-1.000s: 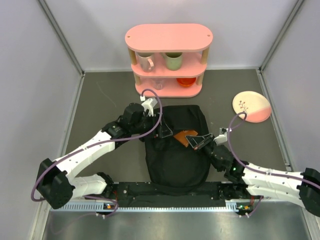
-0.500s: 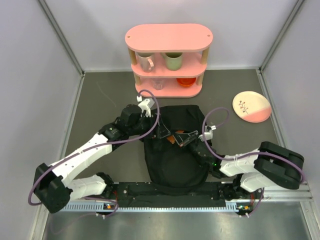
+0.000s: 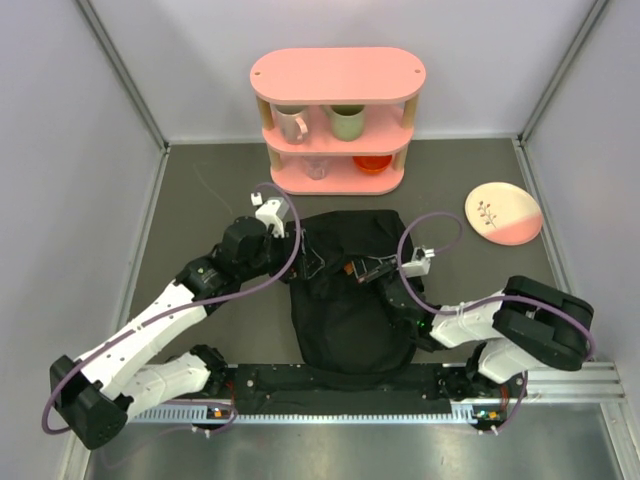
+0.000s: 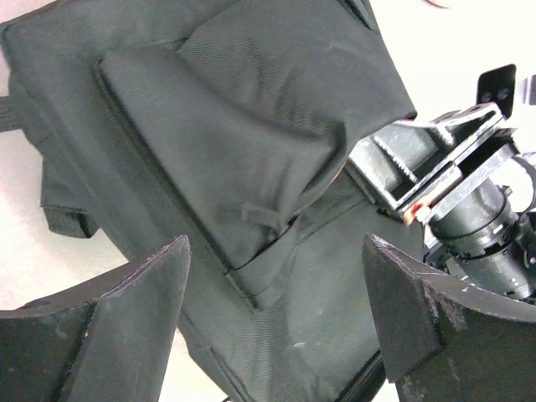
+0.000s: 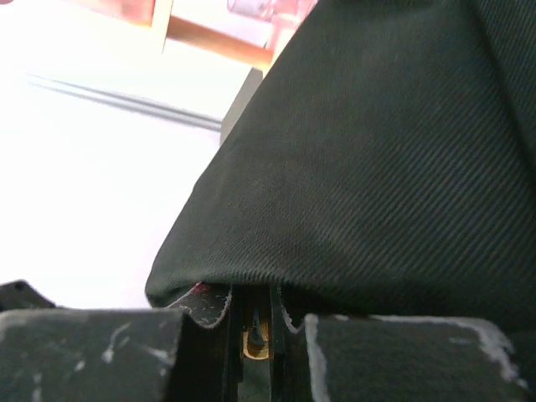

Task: Pack the student bag
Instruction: Place the personal item in the student bag, then zip the student bag at the center of the board.

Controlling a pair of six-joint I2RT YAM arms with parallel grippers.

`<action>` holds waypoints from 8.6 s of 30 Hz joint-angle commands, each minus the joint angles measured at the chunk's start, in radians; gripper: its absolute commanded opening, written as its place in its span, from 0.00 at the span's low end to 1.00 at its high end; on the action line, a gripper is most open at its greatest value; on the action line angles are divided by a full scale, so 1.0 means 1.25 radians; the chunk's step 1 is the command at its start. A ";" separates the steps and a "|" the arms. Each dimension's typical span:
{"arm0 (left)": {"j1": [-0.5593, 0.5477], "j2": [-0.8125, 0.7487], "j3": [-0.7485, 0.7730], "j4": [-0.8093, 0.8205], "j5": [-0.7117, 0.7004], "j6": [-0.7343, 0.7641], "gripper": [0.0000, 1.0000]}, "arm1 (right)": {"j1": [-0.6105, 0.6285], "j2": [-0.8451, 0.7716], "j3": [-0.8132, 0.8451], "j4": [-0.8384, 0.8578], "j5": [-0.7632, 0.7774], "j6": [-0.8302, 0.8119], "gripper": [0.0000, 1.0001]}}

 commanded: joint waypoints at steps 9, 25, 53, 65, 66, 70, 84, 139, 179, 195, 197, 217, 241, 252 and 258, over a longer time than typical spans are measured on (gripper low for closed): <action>0.009 -0.035 -0.039 0.008 -0.044 -0.004 0.89 | -0.074 0.164 0.143 0.132 -0.140 -0.056 0.09; 0.018 -0.035 -0.051 0.013 -0.038 0.000 0.90 | -0.081 -0.037 0.024 -0.144 -0.273 -0.014 0.39; 0.018 -0.052 -0.078 0.005 -0.041 -0.014 0.90 | -0.155 0.138 0.139 -0.162 -0.290 0.046 0.23; 0.019 -0.028 -0.089 0.020 -0.045 -0.009 0.91 | -0.156 -0.107 0.121 -0.536 -0.263 -0.013 0.54; 0.019 -0.022 -0.089 0.021 -0.045 -0.009 0.91 | -0.155 -0.115 0.121 -0.545 -0.262 -0.027 0.57; 0.019 -0.015 -0.079 0.024 -0.038 -0.011 0.91 | -0.162 -0.117 0.117 -0.556 -0.263 -0.041 0.53; 0.020 -0.045 -0.085 0.003 -0.055 -0.016 0.91 | -0.177 0.046 0.242 -0.421 -0.315 -0.046 0.11; 0.218 0.007 -0.293 0.314 0.149 -0.204 0.75 | -0.138 -0.111 0.567 -0.968 -0.662 -0.598 0.57; 0.224 -0.039 -0.313 0.351 0.184 -0.198 0.25 | -0.062 0.251 0.806 -1.022 -0.447 -0.697 0.39; 0.226 -0.036 -0.316 0.348 0.183 -0.195 0.15 | -0.059 0.248 0.814 -1.036 -0.358 -0.675 0.00; 0.226 -0.035 -0.316 0.345 0.183 -0.193 0.10 | -0.059 0.216 0.789 -1.026 -0.326 -0.669 0.00; 0.264 -0.064 -0.326 0.278 0.156 -0.153 0.00 | -0.059 0.020 0.571 -0.950 -0.194 -0.580 0.00; 0.322 -0.094 -0.332 0.270 0.220 -0.132 0.06 | -0.063 -0.095 0.462 -0.917 -0.217 -0.563 0.00; 0.322 -0.020 -0.296 0.494 0.389 -0.199 0.96 | -0.062 -0.066 0.493 -0.849 -0.384 -0.512 0.16; 0.319 0.100 -0.297 0.592 0.443 -0.235 0.93 | -0.062 -0.068 0.485 -0.887 -0.370 -0.336 0.55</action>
